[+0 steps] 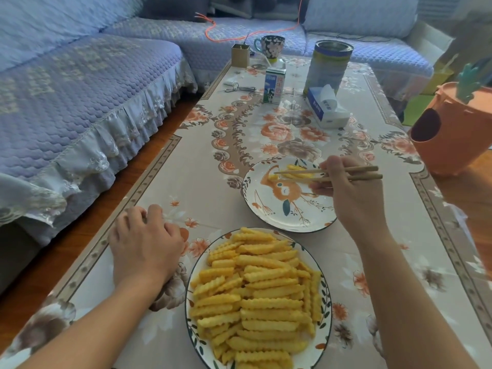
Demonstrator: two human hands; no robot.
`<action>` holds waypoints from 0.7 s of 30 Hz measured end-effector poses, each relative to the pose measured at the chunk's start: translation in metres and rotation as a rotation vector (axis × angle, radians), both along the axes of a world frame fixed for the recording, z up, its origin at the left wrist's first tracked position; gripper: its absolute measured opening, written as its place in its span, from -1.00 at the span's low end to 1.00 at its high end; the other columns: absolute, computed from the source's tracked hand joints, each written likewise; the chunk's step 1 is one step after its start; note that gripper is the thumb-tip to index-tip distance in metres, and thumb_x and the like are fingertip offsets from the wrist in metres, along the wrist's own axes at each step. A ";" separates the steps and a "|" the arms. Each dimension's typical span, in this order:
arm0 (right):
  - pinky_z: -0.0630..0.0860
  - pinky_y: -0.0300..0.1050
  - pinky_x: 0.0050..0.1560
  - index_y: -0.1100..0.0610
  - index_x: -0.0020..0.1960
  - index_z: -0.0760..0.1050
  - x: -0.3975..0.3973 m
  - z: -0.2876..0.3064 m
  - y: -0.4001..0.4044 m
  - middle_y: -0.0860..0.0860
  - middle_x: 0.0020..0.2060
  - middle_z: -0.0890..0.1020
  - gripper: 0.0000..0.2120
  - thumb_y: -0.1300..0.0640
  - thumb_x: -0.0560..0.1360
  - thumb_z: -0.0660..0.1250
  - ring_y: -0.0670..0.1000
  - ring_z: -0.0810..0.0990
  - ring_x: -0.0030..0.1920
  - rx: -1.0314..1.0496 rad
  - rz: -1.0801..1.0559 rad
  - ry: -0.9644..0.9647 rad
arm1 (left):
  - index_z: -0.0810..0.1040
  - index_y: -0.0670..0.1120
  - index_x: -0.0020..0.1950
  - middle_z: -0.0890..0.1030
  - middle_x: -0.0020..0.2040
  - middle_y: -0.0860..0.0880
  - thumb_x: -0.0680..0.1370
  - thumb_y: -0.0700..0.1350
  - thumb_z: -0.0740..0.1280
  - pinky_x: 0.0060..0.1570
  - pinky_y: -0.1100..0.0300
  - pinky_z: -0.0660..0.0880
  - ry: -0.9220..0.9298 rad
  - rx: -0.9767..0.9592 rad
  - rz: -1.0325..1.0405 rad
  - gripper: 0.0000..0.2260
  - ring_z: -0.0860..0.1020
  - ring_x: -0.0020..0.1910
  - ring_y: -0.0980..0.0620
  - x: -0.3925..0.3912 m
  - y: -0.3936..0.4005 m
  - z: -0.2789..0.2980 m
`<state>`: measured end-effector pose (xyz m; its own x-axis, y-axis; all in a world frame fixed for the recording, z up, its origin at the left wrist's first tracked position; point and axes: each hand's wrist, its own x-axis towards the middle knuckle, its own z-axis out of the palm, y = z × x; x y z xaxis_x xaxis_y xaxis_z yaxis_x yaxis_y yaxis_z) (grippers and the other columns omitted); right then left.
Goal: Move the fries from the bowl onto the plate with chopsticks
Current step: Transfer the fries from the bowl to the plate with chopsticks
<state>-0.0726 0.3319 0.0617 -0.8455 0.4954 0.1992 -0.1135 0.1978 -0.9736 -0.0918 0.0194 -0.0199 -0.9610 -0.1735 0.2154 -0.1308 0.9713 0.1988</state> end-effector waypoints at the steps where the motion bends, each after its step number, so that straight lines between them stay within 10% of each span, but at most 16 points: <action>1: 0.70 -0.08 -0.21 0.15 -0.10 0.60 -0.001 -0.002 -0.001 0.06 -0.36 0.70 -0.74 0.06 0.68 0.27 0.10 0.74 -0.29 -0.001 0.007 -0.007 | 0.48 -0.08 0.20 0.46 0.18 -0.20 0.57 -0.06 0.22 0.19 -0.22 0.37 0.000 0.001 0.000 -0.77 0.38 0.16 -0.22 0.000 0.000 0.000; 21: 0.60 -0.08 -0.49 0.28 -0.20 0.55 0.036 0.065 -0.015 0.19 -0.50 0.61 -0.62 0.04 0.65 0.25 0.18 0.64 -0.51 -0.073 0.324 -0.032 | 0.48 -0.08 0.20 0.47 0.17 -0.19 0.58 -0.05 0.21 0.16 -0.20 0.37 -0.003 -0.002 -0.005 -0.77 0.38 0.15 -0.21 0.001 0.001 0.002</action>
<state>-0.0368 0.3164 0.1267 -0.9666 0.2121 0.1442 -0.1285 0.0864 -0.9879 -0.0910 0.0205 -0.0175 -0.9624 -0.1685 0.2130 -0.1268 0.9723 0.1961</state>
